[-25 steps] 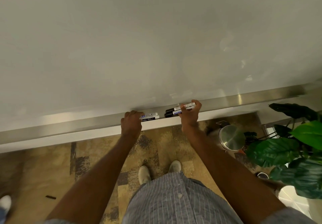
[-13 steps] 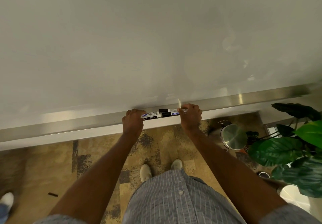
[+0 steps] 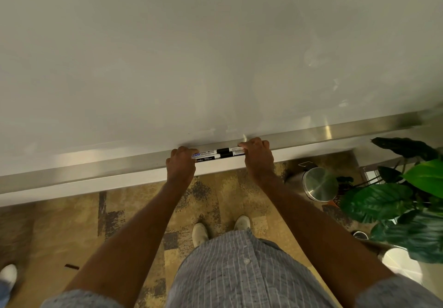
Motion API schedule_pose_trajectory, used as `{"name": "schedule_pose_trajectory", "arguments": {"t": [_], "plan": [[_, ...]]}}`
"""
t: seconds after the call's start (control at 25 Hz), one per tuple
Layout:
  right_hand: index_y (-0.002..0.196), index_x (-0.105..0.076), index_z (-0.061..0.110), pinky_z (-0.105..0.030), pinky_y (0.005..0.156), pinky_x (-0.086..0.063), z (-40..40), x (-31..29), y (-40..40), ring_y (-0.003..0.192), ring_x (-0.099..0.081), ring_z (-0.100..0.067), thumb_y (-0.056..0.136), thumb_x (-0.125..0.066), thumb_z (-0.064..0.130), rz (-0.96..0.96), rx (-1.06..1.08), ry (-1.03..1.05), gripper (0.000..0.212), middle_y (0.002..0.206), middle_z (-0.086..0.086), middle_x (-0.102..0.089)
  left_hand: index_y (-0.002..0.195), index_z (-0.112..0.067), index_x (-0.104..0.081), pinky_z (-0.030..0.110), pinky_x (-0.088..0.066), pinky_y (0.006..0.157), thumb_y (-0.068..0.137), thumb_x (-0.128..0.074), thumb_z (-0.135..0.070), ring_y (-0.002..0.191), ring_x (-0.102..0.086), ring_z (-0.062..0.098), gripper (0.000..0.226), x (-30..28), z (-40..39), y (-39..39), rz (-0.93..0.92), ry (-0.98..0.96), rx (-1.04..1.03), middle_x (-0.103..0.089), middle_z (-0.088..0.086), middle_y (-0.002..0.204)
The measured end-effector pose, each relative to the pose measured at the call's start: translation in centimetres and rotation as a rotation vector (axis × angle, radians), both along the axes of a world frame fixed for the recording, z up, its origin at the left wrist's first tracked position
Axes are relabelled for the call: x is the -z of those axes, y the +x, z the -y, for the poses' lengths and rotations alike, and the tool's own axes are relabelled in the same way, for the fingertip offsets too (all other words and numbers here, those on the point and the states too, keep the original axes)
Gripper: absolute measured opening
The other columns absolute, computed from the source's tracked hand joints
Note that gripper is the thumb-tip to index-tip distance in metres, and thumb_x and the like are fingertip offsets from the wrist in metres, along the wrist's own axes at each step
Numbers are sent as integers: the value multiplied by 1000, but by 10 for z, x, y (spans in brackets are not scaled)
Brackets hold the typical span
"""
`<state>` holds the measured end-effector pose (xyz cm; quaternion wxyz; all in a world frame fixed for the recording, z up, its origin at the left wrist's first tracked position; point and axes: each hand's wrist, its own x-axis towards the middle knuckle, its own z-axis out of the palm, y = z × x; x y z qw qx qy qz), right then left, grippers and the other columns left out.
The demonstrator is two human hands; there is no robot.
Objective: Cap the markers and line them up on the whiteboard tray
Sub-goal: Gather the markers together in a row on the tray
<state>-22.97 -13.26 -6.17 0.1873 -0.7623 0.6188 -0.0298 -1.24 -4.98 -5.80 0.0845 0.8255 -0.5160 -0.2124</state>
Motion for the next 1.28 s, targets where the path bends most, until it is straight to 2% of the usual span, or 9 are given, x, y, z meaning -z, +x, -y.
{"name": "schedule_pose_trajectory", "arguments": {"t": [0.2,0.4,0.6,0.88,1.08,1.2,1.28], "plan": [[130,-68,29,-38,93,-57,-5,-2,15,120,-53,-26,100,-55,7,13,3,34,39,131,-3,-62,121,-22,-72,47,-52,90,92,-58,-2,110,-57,33,38,0,-6,12,-32,-23,-38,-67,11,118],[130,-67,30,-40,90,-56,-10,-4,32,118,-51,-29,101,-51,7,-7,17,72,40,127,-7,-60,118,-19,-75,46,-51,96,90,-52,5,102,-61,34,43,4,-12,31,-142,-16,-34,-72,14,111],[130,-68,29,-40,90,-55,-21,-7,52,118,-51,-30,100,-50,6,-9,39,78,42,126,-8,-60,111,-18,-77,48,-55,86,87,-52,7,91,-63,36,43,2,-20,50,-172,-13,-21,-72,16,99],[132,-67,29,-38,89,-55,-38,-6,77,115,-53,-28,99,-50,5,-29,18,42,44,126,-7,-60,115,-17,-77,44,-53,91,87,-52,5,98,-61,38,43,4,-33,77,-128,-30,5,-70,20,106],[131,-67,29,-40,89,-57,-43,-9,81,114,-53,-28,100,-49,5,-29,26,31,43,127,-6,-60,106,-16,-78,43,-56,81,84,-48,10,90,-62,37,45,1,-38,81,-140,-55,25,-72,18,98],[131,-66,28,-40,90,-57,-42,-12,80,114,-55,-28,100,-48,5,-31,6,26,43,128,-5,-62,118,-16,-74,46,-55,91,88,-49,8,104,-61,37,47,1,-36,80,-155,-48,-3,-69,17,114],[133,-64,25,-40,93,-54,-46,-13,76,119,-54,-28,101,-47,9,17,15,4,39,133,-3,-62,125,-18,-69,47,-52,97,89,-51,5,114,-59,36,47,2,-42,78,-78,-56,28,-67,13,124]]}}
